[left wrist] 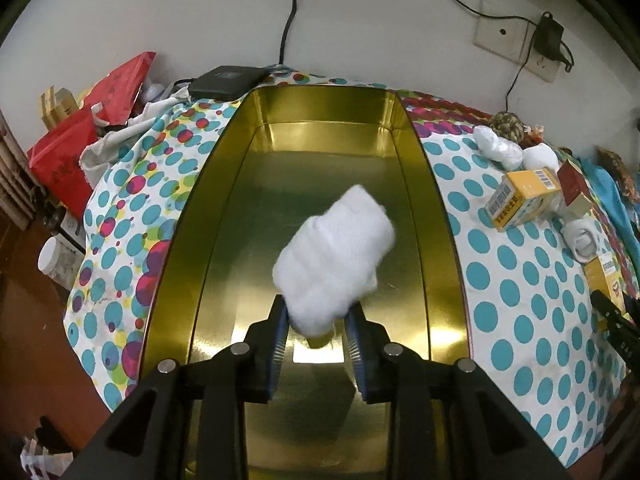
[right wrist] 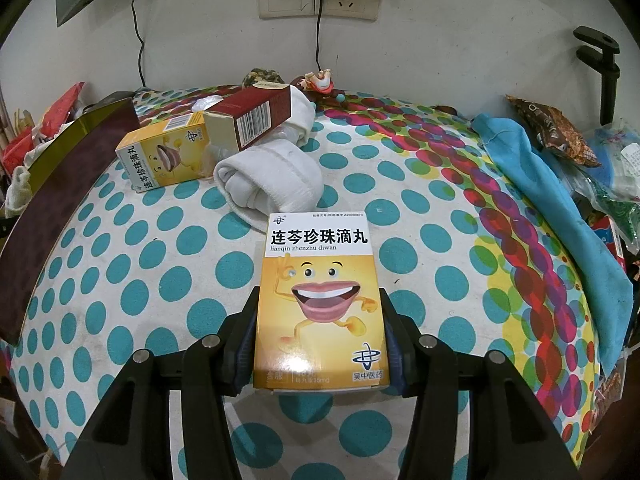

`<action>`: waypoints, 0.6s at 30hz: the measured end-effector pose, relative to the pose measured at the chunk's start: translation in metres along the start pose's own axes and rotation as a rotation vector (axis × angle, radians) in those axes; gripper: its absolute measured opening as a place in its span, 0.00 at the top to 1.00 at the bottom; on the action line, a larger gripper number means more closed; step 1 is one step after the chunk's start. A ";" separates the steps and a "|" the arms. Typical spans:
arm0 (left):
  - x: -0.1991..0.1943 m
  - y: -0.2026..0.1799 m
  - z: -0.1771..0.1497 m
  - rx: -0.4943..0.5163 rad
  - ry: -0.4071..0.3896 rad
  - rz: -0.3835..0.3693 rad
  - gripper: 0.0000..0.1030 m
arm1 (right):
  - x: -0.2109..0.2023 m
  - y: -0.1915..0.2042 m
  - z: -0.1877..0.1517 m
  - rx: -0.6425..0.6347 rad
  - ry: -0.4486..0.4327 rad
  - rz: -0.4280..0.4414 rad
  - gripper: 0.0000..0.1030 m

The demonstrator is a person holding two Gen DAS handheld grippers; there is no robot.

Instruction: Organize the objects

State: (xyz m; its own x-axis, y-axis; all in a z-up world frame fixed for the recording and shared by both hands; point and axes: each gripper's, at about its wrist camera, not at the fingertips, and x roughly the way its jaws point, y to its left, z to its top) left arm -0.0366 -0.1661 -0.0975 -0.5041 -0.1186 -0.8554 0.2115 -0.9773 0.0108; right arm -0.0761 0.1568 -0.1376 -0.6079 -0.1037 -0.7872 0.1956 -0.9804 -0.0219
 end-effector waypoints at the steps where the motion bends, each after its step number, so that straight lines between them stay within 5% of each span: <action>1: 0.000 0.001 0.001 0.000 -0.002 -0.005 0.71 | 0.000 0.000 0.000 -0.001 0.000 0.000 0.52; 5: -0.001 0.003 0.001 0.001 -0.015 0.013 0.58 | -0.001 -0.001 0.000 -0.001 -0.001 -0.004 0.52; 18: -0.007 0.006 -0.007 -0.013 -0.018 0.013 0.45 | -0.002 -0.005 0.000 0.004 -0.003 -0.013 0.53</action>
State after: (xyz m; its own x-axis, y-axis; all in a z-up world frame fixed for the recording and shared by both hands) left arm -0.0255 -0.1702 -0.0947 -0.5162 -0.1340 -0.8459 0.2285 -0.9734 0.0147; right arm -0.0757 0.1620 -0.1356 -0.6124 -0.0913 -0.7853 0.1849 -0.9823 -0.0300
